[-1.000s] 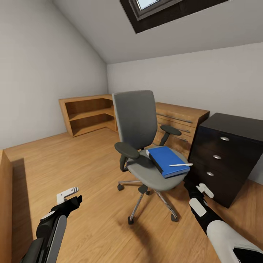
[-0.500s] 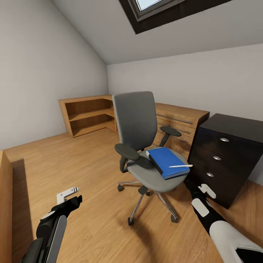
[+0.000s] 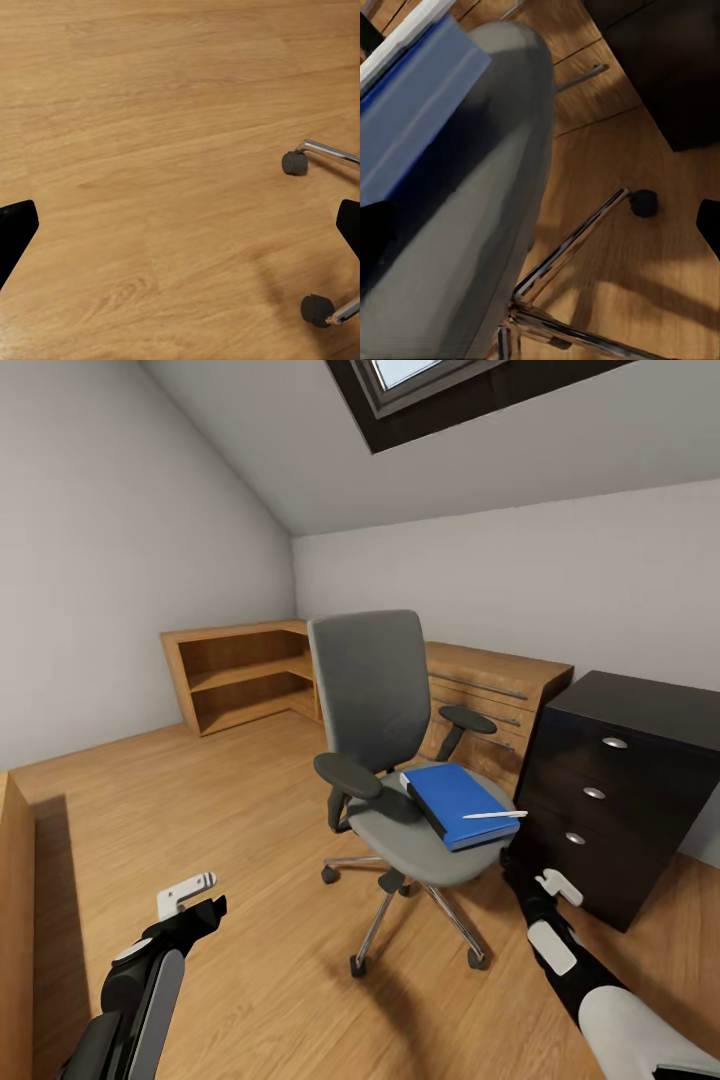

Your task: In the bedroom, organize the workspace by keeping the computer under the desk, ensuring the monitor is on the desk, placing the keyboard on the desk next to the monitor, placing the mouse on the desk next to the keyboard, moving the folder from the swivel chair onto the desk next to the mouse, stacking the notebook on top of the folder with the pen on top of the notebook, and positioning the swivel chair next to the desk.

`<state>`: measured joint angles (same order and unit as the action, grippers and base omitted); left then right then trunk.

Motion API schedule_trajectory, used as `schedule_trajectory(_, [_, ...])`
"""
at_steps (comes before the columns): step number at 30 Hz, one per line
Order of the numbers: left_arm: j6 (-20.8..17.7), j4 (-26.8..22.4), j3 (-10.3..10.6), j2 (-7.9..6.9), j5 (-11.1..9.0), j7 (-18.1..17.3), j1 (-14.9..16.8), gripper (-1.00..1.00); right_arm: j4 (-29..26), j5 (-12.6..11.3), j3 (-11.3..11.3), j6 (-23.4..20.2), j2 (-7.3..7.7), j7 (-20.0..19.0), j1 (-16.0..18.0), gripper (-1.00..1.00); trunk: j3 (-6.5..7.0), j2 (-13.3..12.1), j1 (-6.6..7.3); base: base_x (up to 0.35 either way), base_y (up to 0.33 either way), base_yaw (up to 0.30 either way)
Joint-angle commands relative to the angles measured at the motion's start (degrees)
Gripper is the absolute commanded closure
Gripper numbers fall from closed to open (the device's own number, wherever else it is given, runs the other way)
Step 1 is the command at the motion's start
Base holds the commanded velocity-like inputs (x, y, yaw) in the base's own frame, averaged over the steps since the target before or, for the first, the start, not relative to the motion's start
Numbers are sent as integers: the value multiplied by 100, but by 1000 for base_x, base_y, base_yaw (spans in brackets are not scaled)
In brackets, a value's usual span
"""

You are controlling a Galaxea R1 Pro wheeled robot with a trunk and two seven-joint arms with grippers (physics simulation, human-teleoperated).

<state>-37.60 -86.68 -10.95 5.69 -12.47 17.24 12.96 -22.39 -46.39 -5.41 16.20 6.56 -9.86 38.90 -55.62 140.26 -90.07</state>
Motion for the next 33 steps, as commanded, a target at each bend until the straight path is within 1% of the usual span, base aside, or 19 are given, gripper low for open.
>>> schedule_trajectory(1, [-19, -7, -4, 3, -62, 42, 4, -100, -95, -65, -12, 74, -6, -77, -57, -100, -5, 2, 1, 0, 0, 0])
schedule_trajectory(2, [-19, -5, -4, 3, -62, 42, 3, -100, -304, -68, -12, 159, -13, -94, -184, -100, -5, 2, 1, 0, 0, 0])
schedule_trajectory(3, [-19, -2, -4, 3, -62, 42, 4, -100, -395, -69, -12, 180, -15, -98, -243, -100, -5, 2, 1, 0, 0, 0])
schedule_trajectory(5, [-19, 0, -4, 3, -63, 42, 2, -100, -870, -71, -13, 228, -28, -97, -533, -100, -5, 2, 1, 0, 0, 0])
schedule_trajectory(7, [-19, 3, -4, 4, -63, 42, 2, -100, -1138, -71, -13, 236, -33, -93, -686, -100, -5, 2, 1, 0, 0, 0])
schedule_trajectory(8, [-19, 14, -4, 5, -63, 42, 3, -100, -1398, -72, -11, 236, -39, -87, -831, -100, -5, 2, 1, 0, 0, 0])
schedule_trajectory(10, [-19, 39, -4, 7, -61, 42, 3, -100, -1721, -76, -8, 231, -44, -67, -1013, -100, -5, 2, 1, 0, 0, 0])
schedule_trajectory(12, [-17, 59, -2, 10, -59, 42, 2, -100, -1961, -81, -4, 223, -53, -42, -1163, -100, -5, 2, 1, 0, 0, 0])
schedule_trajectory(14, [-17, 68, 6, 11, -57, 42, 4, -100, -2070, -87, 2, 163, -57, -32, -1235, -100, -5, 2, 1, 0, 0, 0])
schedule_trajectory(18, [-18, 72, 6, 11, -55, 42, 3, -100, -2110, -89, 11, -212, -58, -43, -1263, -100, -5, 2, 1, 0, 0, 0])
schedule_trajectory(20, [-19, 72, 10, 11, -54, 42, 4, -100, -2116, -94, 18, -557, -63, -63, -1268, -100, -5, 2, 1, 0, 0, 0])
schedule_trajectory(21, [-19, 73, 13, 11, -57, 42, 4, -100, -2114, -105, 21, -960, -69, -80, -1270, -100, -5, 2, 1, 0, 0, 0])
schedule_trajectory(25, [-19, 73, 12, 11, -55, 42, 5, -100, -2112, -114, 32, -1318, -99, -154, -1270, -100, -5, 2, 1, 0, 0, 0])
schedule_trajectory(26, [-19, 73, 13, 11, -57, 42, 5, -100, -2112, -114, 33, -1369, -121, -191, -1271, -100, -5, 2, 1, 0, 0, 0])
schedule_trajectory(30, [-19, 73, 10, 11, -60, 42, 1, -100, -2121, -93, 28, -1687, -391, -703, -1271, -100, -5, 2, 1, 0, 0, 0])
schedule_trajectory(33, [-19, 73, 12, 11, -62, 42, 4, -100, -2127, -78, 36, -1727, -442, -819, -1271, -100, -5, 2, 1, 0, 0, 0])
